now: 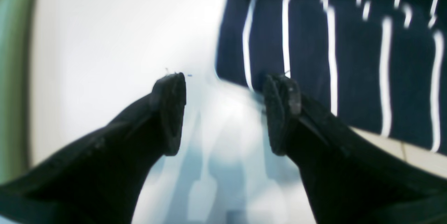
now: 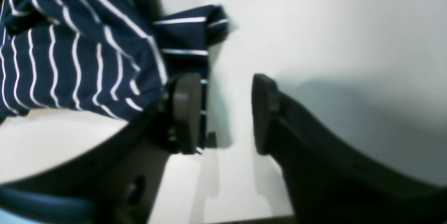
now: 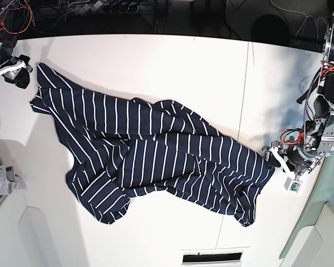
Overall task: Layout the t-shirt on the table in an organized manner, then fold the t-shirt properly
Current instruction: 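Pull the shirt apart with both grippers to spread it lengthwise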
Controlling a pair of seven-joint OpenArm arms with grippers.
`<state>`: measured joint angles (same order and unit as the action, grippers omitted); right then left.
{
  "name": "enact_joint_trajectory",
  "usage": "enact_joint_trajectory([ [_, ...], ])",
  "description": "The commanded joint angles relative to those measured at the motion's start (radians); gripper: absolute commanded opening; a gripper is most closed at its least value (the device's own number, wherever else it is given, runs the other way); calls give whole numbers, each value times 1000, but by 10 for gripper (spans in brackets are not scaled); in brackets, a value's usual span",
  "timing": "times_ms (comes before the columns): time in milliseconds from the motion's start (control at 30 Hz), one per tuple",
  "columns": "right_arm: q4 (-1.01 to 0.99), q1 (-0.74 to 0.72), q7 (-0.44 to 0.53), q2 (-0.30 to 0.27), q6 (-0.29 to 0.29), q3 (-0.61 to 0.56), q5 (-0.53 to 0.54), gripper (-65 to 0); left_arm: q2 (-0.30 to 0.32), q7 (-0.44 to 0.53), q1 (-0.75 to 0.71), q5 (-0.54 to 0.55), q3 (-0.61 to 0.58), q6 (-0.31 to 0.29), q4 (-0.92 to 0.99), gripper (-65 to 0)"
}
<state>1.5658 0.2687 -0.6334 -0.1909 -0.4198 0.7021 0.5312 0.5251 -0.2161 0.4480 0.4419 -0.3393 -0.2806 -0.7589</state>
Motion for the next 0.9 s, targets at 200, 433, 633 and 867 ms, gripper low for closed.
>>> enact_joint_trajectory([
  [200, -12, -6, 11, -13, -22, -1, 23, -253, -71, 106, 33, -69, 7, 69, 40, -274],
  [433, -101, -32, 32, -5, -30, -162, -11, -255, -121, 108, 31, -111, 7, 60, 40, -459],
  [633, -168, -87, 52, -6, -8, -235, -89, -635, -94, 105, 33, -147, 7, 60, 13, -650],
  [867, 41, -21, -117, -8, -122, -165, 79, -650, 108, 12, -71, -111, 7, 61, -308, -650],
])
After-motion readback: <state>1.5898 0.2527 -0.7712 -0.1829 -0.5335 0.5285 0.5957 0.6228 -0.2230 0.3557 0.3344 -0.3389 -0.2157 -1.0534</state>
